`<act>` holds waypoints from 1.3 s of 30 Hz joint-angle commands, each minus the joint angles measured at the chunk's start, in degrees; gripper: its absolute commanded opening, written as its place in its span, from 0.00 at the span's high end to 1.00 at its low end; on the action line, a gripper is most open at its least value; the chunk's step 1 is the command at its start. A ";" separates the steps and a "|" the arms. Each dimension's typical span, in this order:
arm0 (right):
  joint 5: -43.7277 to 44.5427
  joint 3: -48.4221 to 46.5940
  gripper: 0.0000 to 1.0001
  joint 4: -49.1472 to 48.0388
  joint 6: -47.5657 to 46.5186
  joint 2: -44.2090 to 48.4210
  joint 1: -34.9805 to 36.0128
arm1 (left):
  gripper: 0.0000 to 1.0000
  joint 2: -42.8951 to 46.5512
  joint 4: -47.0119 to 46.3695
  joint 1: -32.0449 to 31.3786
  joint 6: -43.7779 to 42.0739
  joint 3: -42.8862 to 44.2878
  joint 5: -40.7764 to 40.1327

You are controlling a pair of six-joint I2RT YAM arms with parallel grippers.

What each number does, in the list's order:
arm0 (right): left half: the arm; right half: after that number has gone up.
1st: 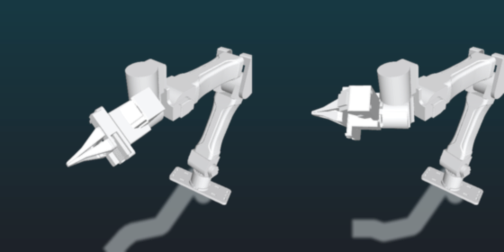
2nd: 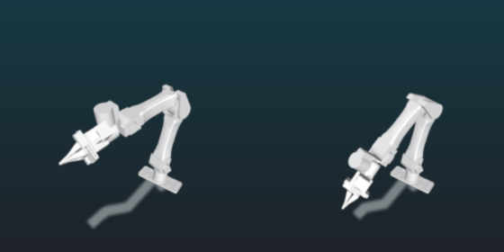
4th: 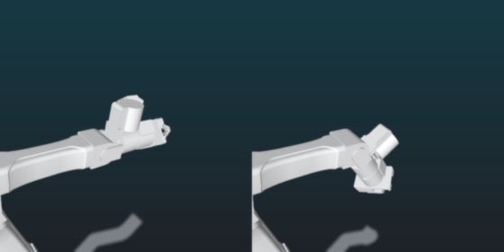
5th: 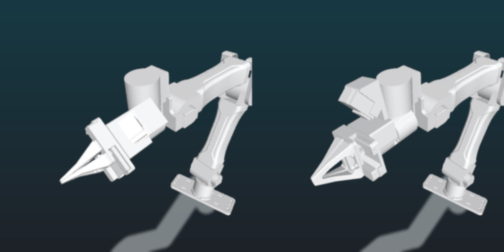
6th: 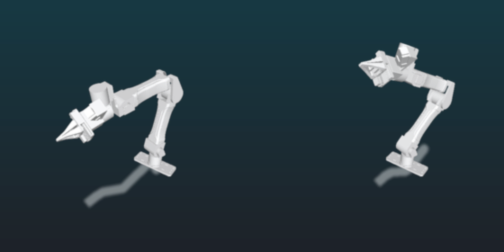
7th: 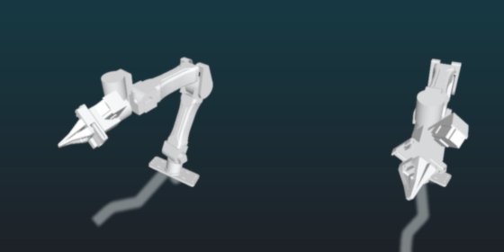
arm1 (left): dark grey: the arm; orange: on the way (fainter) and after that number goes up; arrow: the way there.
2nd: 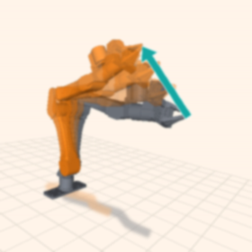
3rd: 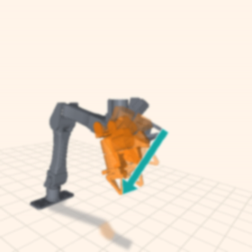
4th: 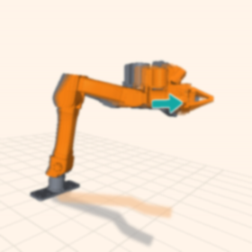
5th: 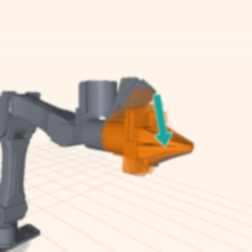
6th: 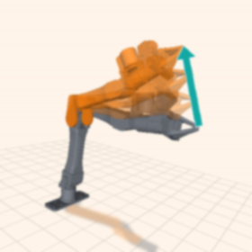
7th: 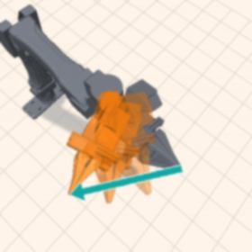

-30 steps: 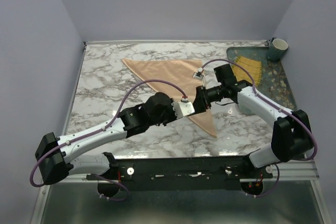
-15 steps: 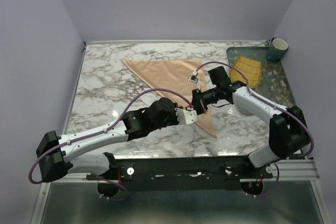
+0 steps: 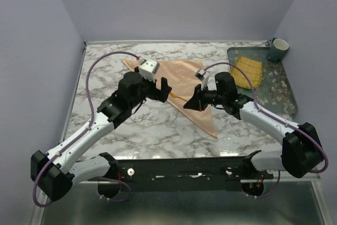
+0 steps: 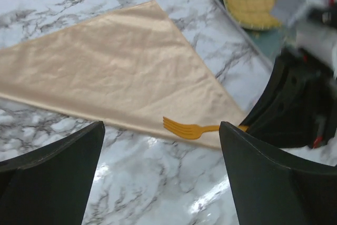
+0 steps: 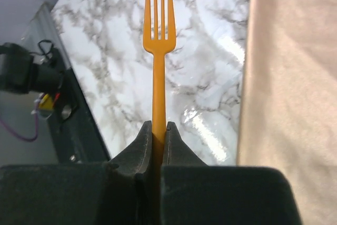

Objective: Fold the napkin, place the utensils inside, and roll it up
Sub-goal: Pass the utensil from the left arm to the right, then pass the utensil from the right arm to the left

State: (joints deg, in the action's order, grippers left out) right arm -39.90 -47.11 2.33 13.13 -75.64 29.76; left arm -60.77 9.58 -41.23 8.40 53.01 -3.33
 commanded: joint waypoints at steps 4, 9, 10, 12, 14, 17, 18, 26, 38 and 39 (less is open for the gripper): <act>19.15 0.36 0.99 -14.28 -3.01 -3.81 5.48 | 0.01 -7.69 -13.87 19.33 46.86 -1.67 27.32; 21.62 -1.31 0.99 -15.43 -4.51 -5.22 6.98 | 0.01 -12.08 -16.43 22.25 52.06 -1.34 28.98; 21.79 -2.01 0.99 -14.99 -4.95 -6.18 7.33 | 0.02 -13.13 -18.44 22.42 54.50 -1.68 30.30; 22.15 -2.46 1.00 -15.94 -5.13 -6.71 7.77 | 0.05 -15.86 -20.58 22.42 54.88 -1.08 31.98; 21.97 -2.98 0.99 -16.30 -4.86 -7.24 8.03 | 0.09 -17.70 -17.43 22.51 53.30 0.16 30.59; 21.79 -5.09 0.99 -15.42 -4.95 -8.91 8.21 | 0.19 -19.99 -16.88 22.95 52.42 0.25 30.14; 21.88 -5.44 0.99 -15.42 -4.95 -9.18 8.12 | 0.22 -20.78 -16.88 23.04 52.24 0.42 30.49; 19.95 -10.88 0.99 -13.76 -6.97 -13.83 8.39 | 0.70 -27.11 -21.27 23.48 50.23 2.44 32.16; 18.54 -37.43 0.41 18.85 -12.68 -30.96 9.00 | 1.00 -28.96 -15.29 23.74 40.28 4.82 25.57; 18.28 -38.22 0.42 19.55 -14.25 -31.76 9.00 | 1.00 -29.05 -15.47 23.74 40.37 4.91 25.66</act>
State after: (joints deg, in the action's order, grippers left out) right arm -20.49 -80.23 12.32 3.73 -101.65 37.98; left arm -88.38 -6.24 -17.47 49.84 56.90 23.03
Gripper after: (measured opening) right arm 0.585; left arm 0.015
